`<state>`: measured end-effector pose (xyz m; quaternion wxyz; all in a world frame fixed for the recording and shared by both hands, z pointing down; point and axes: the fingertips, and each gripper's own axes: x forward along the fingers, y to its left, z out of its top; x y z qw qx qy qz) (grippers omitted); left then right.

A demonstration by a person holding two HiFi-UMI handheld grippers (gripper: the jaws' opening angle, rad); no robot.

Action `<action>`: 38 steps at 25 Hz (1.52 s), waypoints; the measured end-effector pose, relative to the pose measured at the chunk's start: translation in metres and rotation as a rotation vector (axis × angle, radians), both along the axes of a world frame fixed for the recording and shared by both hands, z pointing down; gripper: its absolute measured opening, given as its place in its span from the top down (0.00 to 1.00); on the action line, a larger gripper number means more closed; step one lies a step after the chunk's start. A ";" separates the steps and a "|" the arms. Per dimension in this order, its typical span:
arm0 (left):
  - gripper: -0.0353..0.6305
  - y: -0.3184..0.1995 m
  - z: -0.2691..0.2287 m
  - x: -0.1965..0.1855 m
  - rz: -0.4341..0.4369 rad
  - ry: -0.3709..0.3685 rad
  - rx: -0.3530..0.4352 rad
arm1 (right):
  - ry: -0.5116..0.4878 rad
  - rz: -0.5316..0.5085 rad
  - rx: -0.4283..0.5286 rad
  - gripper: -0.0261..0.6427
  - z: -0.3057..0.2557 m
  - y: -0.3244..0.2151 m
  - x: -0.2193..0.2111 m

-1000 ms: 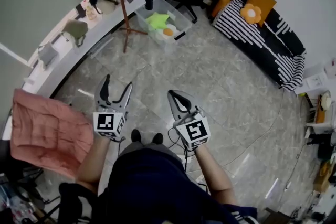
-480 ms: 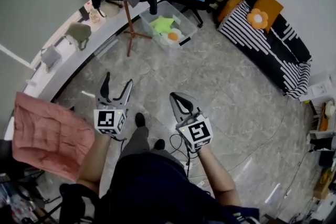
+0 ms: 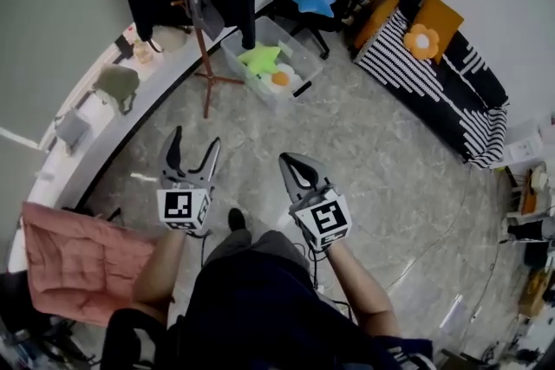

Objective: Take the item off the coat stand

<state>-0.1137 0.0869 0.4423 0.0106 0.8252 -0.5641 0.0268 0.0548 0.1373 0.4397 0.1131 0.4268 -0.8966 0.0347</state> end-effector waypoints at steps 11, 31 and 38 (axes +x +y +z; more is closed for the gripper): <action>0.43 -0.192 0.012 -0.001 -0.074 -0.031 -0.025 | 0.009 -0.100 0.007 0.93 0.007 -0.186 -0.001; 0.43 -0.526 0.062 -0.086 -0.159 -0.062 -0.082 | 0.030 -0.146 -0.023 0.93 0.022 -0.462 -0.077; 0.43 -0.600 0.095 -0.100 -0.173 -0.108 -0.126 | 0.031 -0.133 -0.045 0.93 0.034 -0.520 -0.089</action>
